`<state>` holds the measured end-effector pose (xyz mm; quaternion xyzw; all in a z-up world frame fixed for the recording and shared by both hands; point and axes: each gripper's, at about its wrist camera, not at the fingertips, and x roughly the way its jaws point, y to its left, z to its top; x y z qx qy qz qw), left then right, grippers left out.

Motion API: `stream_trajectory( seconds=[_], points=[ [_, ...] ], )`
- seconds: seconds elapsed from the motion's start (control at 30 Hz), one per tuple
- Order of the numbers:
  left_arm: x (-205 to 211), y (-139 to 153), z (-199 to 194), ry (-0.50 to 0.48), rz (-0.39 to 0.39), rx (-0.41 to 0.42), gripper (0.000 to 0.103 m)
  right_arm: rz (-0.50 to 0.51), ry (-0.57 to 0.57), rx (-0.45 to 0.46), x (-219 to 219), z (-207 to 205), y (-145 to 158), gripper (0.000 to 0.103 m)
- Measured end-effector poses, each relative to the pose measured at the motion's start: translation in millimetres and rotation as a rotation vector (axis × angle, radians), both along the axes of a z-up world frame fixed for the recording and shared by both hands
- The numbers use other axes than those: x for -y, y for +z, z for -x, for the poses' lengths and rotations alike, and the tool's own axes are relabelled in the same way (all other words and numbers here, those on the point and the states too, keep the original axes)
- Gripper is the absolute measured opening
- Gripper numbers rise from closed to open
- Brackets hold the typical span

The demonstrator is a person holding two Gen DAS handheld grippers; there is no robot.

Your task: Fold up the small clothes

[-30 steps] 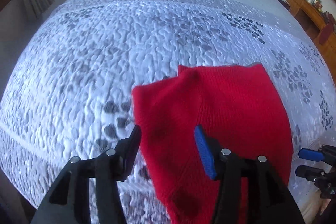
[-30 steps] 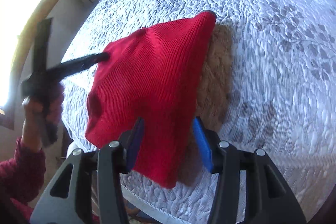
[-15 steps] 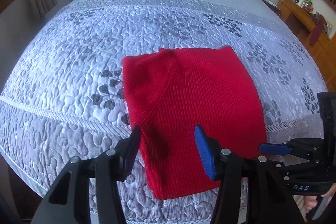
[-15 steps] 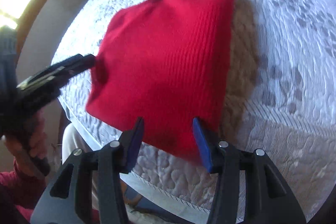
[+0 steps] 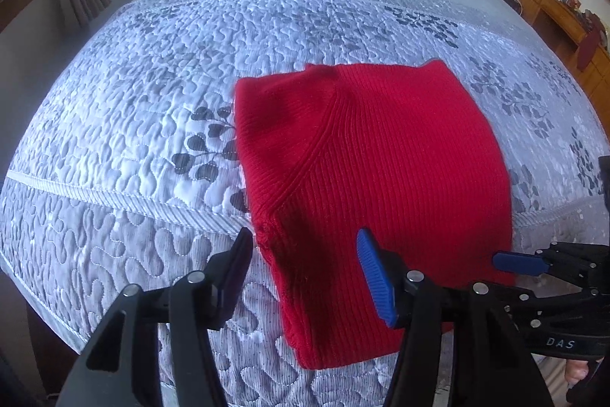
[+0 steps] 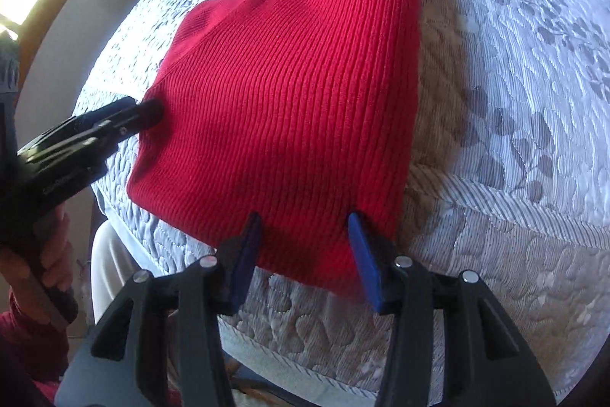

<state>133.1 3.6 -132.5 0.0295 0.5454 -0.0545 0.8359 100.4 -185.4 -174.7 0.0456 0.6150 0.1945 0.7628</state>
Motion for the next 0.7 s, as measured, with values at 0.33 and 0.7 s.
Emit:
stream_trajectory(
  seconds=[0.33, 0.7],
  points=[
    [-13, -39, -4, 0.036, 0.055, -0.082, 0.066, 0.001, 0.002, 0.015, -3, -1, -12, 0.048],
    [-64, -5, -29, 0.092, 0.204, -0.087, 0.076, -0.129, -0.051, 0.034, 33, -14, 33, 0.054]
  ],
)
